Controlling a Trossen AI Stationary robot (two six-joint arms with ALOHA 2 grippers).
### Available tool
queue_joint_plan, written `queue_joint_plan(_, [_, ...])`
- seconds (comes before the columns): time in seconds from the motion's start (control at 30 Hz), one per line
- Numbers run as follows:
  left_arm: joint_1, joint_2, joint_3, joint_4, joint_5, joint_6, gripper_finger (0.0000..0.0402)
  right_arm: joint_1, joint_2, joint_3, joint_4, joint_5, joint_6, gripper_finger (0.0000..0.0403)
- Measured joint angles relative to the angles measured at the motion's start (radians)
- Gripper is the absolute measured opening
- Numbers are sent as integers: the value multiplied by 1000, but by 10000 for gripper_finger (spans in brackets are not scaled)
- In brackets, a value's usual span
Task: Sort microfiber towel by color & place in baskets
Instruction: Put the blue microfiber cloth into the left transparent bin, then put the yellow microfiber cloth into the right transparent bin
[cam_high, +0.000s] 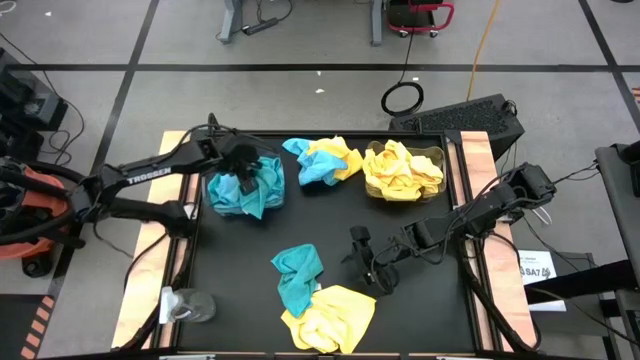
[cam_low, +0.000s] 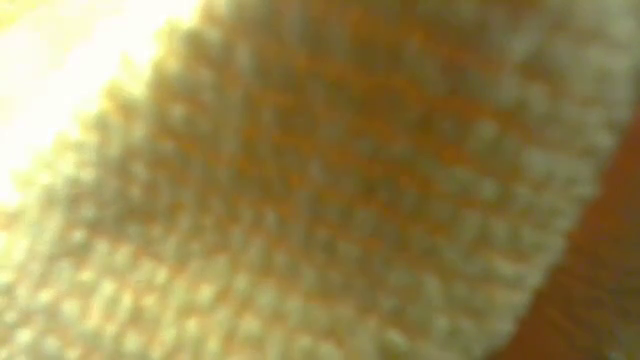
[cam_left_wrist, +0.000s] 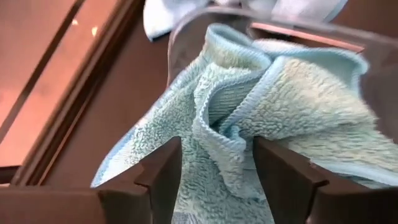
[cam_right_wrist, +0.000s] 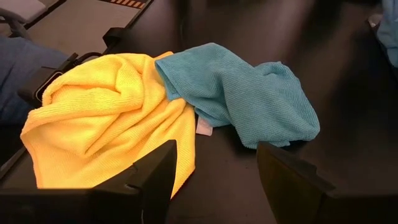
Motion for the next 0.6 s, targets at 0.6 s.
queue_joint_plan(0.6, [-2,-227,1,-2,53,-4,206,0,0,0,23,-16,-2,215])
